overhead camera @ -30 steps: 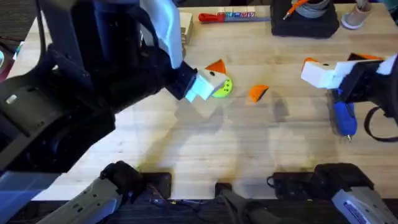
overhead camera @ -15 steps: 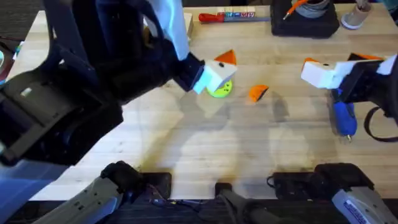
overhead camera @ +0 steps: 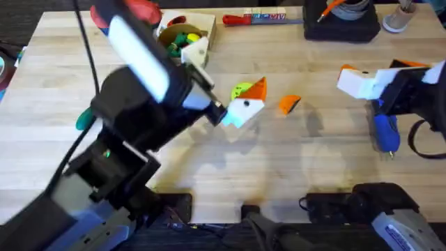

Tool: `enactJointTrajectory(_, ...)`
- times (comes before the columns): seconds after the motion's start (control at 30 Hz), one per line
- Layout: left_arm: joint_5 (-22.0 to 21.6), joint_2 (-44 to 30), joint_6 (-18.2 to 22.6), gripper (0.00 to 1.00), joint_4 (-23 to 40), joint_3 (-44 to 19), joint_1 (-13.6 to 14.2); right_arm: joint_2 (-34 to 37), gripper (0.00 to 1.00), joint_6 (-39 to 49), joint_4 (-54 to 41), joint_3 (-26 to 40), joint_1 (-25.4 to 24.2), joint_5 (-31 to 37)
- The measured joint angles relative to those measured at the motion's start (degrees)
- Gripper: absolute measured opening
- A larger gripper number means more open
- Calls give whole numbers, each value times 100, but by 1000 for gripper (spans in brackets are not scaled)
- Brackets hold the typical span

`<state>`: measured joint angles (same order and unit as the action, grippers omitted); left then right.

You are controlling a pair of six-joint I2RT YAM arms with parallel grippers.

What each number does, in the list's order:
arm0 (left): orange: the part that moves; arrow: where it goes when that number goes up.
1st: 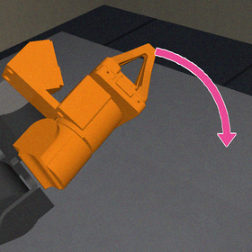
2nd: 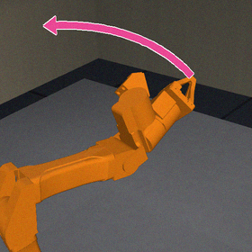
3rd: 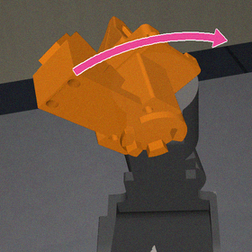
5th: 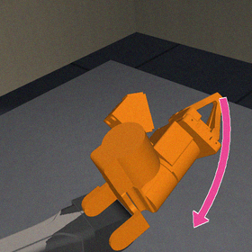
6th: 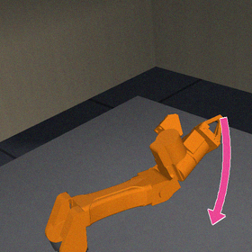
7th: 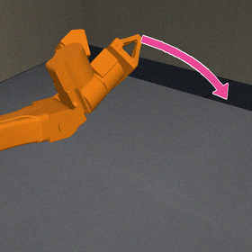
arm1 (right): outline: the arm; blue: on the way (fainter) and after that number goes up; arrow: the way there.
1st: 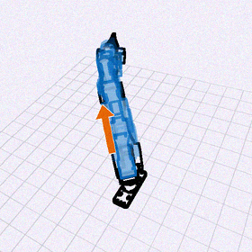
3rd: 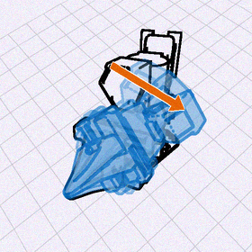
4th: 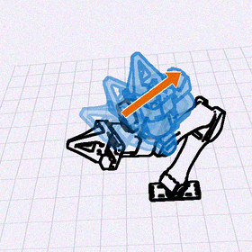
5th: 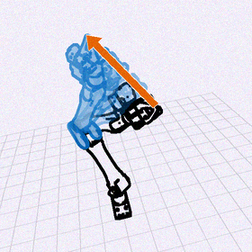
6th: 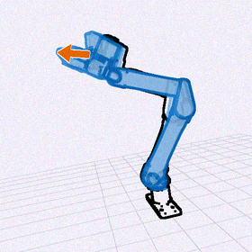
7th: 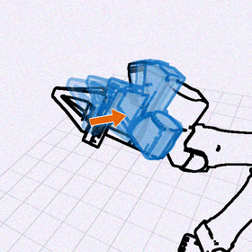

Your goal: Pick up the gripper from the table and insert it into the empty holder that is missing its gripper. Then pick up a screw, insert it into the mounting hole, and use the screwdriver to tighten it. Finally, clean up the table by picking up the vegetable and placing it into the bucket.

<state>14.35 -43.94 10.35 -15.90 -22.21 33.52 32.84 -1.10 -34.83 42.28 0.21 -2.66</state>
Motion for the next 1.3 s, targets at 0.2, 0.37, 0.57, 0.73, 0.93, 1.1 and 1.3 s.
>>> enactJointTrajectory(0.2,88,1440,0,856,-148,880,0,0,992,-2,0,0,0,0)
enactJointTrajectory(0.37,92,2455,0,857,-146,1584,0,0,992,0,-1,0,0,0)
enactJointTrajectory(0.57,97,3397,0,859,-11,2192,-7,0,991,-2,0,0,0,0)
enactJointTrajectory(0.73,201,4062,-4,857,653,2190,-167,-2,990,-2,-2,0,0,0)
enactJointTrajectory(0.93,666,4365,-48,859,1682,2190,-304,-2,991,-1,-2,0,0,0)
enactJointTrajectory(1.1,890,4362,-55,857,1895,2190,-304,0,991,-2,-4,0,0,0)
enactJointTrajectory(1.3,913,4362,-70,859,1893,2190,-304,-1,991,-2,-2,0,0,0)
